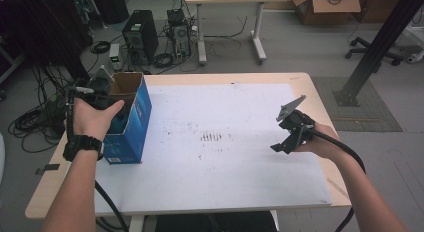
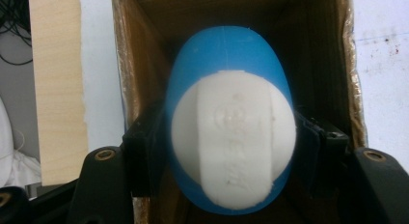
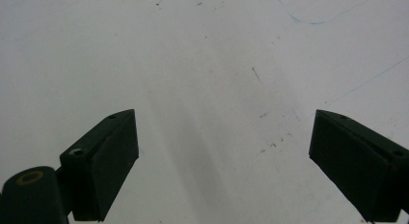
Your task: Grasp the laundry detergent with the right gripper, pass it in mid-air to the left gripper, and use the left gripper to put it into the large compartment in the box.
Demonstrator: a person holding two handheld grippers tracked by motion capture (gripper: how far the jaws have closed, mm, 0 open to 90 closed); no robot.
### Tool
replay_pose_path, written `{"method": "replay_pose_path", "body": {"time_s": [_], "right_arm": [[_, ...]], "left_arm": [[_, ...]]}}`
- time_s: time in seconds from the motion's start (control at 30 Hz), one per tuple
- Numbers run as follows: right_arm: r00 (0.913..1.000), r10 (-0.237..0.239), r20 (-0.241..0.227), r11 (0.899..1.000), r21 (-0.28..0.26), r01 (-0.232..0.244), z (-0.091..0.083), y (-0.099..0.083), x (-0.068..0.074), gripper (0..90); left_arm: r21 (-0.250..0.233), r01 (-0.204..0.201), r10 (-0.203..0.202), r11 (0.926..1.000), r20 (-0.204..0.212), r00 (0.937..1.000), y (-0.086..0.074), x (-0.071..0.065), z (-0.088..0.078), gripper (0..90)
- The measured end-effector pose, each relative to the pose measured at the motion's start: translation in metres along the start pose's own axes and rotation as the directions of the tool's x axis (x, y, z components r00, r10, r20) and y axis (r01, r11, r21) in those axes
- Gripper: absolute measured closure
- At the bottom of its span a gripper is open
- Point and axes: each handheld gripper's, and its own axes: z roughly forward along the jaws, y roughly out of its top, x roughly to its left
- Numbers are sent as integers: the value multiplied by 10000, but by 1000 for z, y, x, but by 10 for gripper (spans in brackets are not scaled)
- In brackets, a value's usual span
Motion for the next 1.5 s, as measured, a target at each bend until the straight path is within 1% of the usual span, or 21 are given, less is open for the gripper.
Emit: {"method": "replay_pose_path", "body": {"time_s": [0.07, 0.53, 0.77, 0.8, 0.87, 1.0, 1.1, 1.17, 1.3, 1.4, 1.5], "right_arm": [[10000, 8, -14, 10000, -2, -8, 1, 0, 0, 98], [10000, -3, -47, 10000, 38, 3, 3, 0, 2, 99], [10000, -20, -79, 10000, 31, 20, 3, 0, 3, 99], [10000, -23, -94, 10000, 33, 23, 3, 0, 3, 99], [10000, -23, -94, 10000, 42, 23, 3, 0, 3, 98], [9999, -29, -109, 10000, 40, 30, 3, 0, 4, 99], [9999, -32, -110, 10000, 54, 33, 2, 0, 4, 99], [9999, -49, -112, 10000, 37, 50, 1, 0, 4, 98], [9999, -50, -126, 10000, 43, 50, -1, 1, 4, 99], [9999, -46, -117, 10000, 6, 46, -4, 3, 4, 98], [9999, -97, -110, 10000, -17, 97, -5, 5, 4, 98]], "left_arm": [[-68, 19, -19, 10000, 0, 10000, -1, 0, 0, 382], [-98, -33, 33, 9999, -41, 10000, -2, -1, 2, 378], [0, -145, 145, 9999, -53, 9999, -3, -3, 2, 373], [83, -203, 204, 9998, -56, 9998, -3, -4, 2, 369], [90, -227, 228, 9997, -102, 9997, -3, -4, 2, 341], [141, -330, 331, 9994, -78, 9994, -4, -6, 1, 322], [66, -376, 377, 9993, -164, 9992, -4, -7, -4, 310], [89, -486, 489, 9988, -271, 9984, -3, -8, -9, 292], [-152, -691, 684, 9975, -426, 9967, -1, -9, -25, 282], [-356, -944, 927, 9949, -463, 9946, 1, -12, -39, 270], [-600, -1268, 1247, 9901, -384, 9915, 2, -21, -52, 258]]}}
